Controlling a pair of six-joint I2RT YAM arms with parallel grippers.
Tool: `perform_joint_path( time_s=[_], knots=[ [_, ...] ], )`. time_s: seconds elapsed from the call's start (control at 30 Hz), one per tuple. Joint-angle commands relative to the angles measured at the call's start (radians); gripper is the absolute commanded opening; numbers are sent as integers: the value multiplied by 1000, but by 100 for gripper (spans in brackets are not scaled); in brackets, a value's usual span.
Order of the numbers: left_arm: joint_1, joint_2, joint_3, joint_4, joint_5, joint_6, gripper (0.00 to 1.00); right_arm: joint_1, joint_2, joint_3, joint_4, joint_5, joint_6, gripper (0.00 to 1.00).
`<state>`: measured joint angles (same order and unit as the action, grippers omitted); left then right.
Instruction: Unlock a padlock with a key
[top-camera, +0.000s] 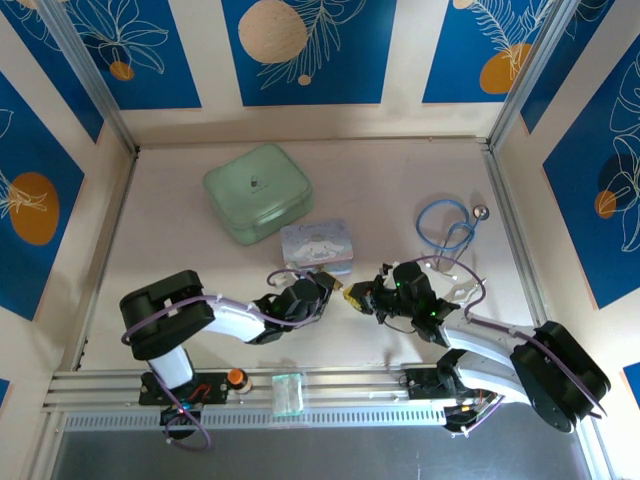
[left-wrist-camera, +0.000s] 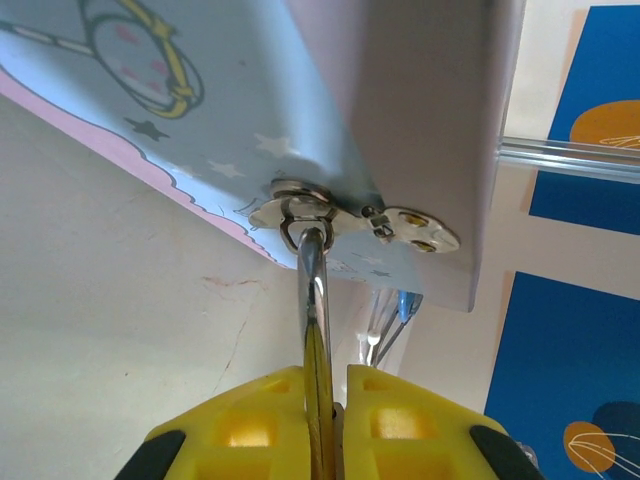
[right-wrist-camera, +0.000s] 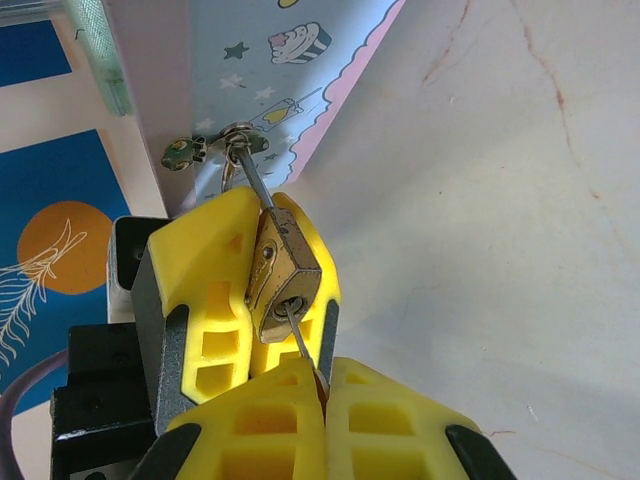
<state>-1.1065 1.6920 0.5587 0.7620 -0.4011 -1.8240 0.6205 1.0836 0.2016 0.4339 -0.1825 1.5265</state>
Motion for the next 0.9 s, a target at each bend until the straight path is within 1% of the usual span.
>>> perform_joint_path(
  time_s=[0.0, 0.1, 0.17, 0.27, 0.43, 0.5, 0.57, 0.67, 0.73, 0.87],
  knots=[
    [-9, -20, 39, 55, 2, 22, 0, 5, 3, 16, 18, 3, -9, 0],
    [-18, -24, 43, 60, 8, 23, 0, 7, 25, 24, 33, -4, -11, 0],
    [-30, -20, 42, 81, 7, 22, 0, -7, 38, 17, 67, -12, -5, 0],
    [-42, -7, 46, 107, 38, 4, 0, -40, 53, 16, 109, -37, -10, 0],
    [-54, 5, 17, 191, 46, -11, 0, -68, 87, 54, 143, -105, -35, 0],
    [-56, 9, 15, 219, 57, -8, 0, -81, 121, 66, 169, -153, -44, 0],
    [-57, 6, 15, 221, 67, -9, 0, -90, 155, 68, 210, -187, -39, 0],
    [-59, -3, 11, 211, 66, -4, 0, -87, 180, 71, 236, -193, -43, 0],
    [-59, -1, 13, 218, 75, -3, 0, -87, 174, 86, 214, -192, -91, 0],
    [-59, 4, 9, 243, 89, -9, 0, -96, 124, 154, 6, -173, -282, 0]
  ],
)
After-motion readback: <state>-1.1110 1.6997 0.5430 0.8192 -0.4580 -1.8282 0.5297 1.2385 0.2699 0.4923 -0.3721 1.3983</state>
